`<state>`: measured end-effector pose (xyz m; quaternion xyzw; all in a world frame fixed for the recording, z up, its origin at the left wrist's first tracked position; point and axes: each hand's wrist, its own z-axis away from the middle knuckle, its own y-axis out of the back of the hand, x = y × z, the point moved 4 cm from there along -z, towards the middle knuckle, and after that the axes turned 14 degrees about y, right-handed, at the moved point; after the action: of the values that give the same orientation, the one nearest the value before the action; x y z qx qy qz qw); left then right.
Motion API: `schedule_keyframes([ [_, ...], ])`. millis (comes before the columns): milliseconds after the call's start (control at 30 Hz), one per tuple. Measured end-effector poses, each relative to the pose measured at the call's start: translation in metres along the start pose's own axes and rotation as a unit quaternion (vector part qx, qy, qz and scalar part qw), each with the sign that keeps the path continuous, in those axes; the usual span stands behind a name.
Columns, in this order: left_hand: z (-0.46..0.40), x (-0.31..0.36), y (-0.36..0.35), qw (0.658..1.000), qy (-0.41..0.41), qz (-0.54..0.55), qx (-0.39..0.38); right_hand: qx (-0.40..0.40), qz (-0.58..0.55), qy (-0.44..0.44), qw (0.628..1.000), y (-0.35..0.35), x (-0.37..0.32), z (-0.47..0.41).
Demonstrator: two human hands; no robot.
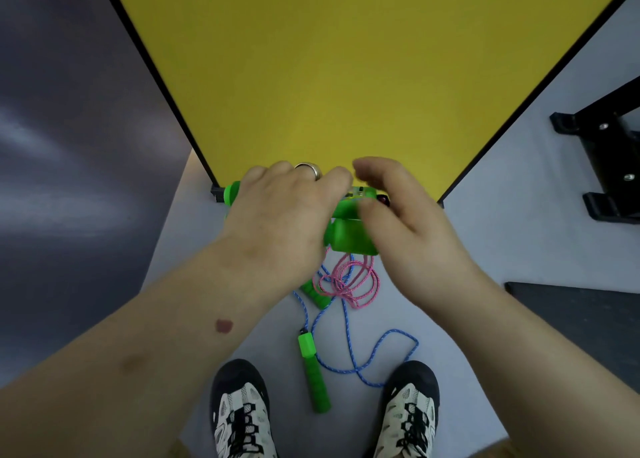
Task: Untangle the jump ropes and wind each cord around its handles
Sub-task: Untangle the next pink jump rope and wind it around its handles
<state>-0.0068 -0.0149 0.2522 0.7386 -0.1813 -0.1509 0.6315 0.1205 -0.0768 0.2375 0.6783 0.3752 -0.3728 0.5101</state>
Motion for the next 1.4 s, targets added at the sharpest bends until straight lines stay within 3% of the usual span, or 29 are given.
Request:
schedule_keyframes([
  [100, 0.003, 0.005, 0.002, 1.000, 0.002, 0.021, -0.003, -0.026, 0.054, 0.018, 0.998, -0.005, 0.004, 0.005],
  [367, -0.003, 0.001, 0.010, 0.999, -0.003, 0.016, 0.038, 0.043, -0.065, 0.026, 0.997, 0.005, -0.001, 0.000],
  [700, 0.000, 0.000, 0.012, 0.999, 0.009, 0.027, 0.030, 0.058, -0.041, 0.020, 0.997, 0.003, -0.005, 0.002],
  [767, -0.001, -0.002, 0.013, 0.999, 0.009, 0.025, 0.022, 0.042, -0.059, 0.016, 0.997, 0.004, -0.005, 0.001],
  [900, -0.003, -0.014, 0.013, 0.999, 0.025, 0.028, 0.001, -0.052, -0.208, -0.097, 0.972, 0.009, 0.011, -0.005],
  [1000, -0.004, -0.018, 0.014, 0.999, 0.028, 0.012, -0.010, -0.083, -0.194, -0.094, 0.973, 0.008, 0.007, -0.002],
  [1200, 0.003, 0.000, 0.013, 1.000, 0.018, 0.013, -0.006, 0.078, -0.095, -0.038, 0.992, 0.002, -0.004, 0.001],
  [1400, 0.001, -0.004, 0.016, 1.000, 0.010, 0.012, 0.006, 0.111, -0.105, -0.052, 0.987, 0.011, -0.006, -0.001],
])
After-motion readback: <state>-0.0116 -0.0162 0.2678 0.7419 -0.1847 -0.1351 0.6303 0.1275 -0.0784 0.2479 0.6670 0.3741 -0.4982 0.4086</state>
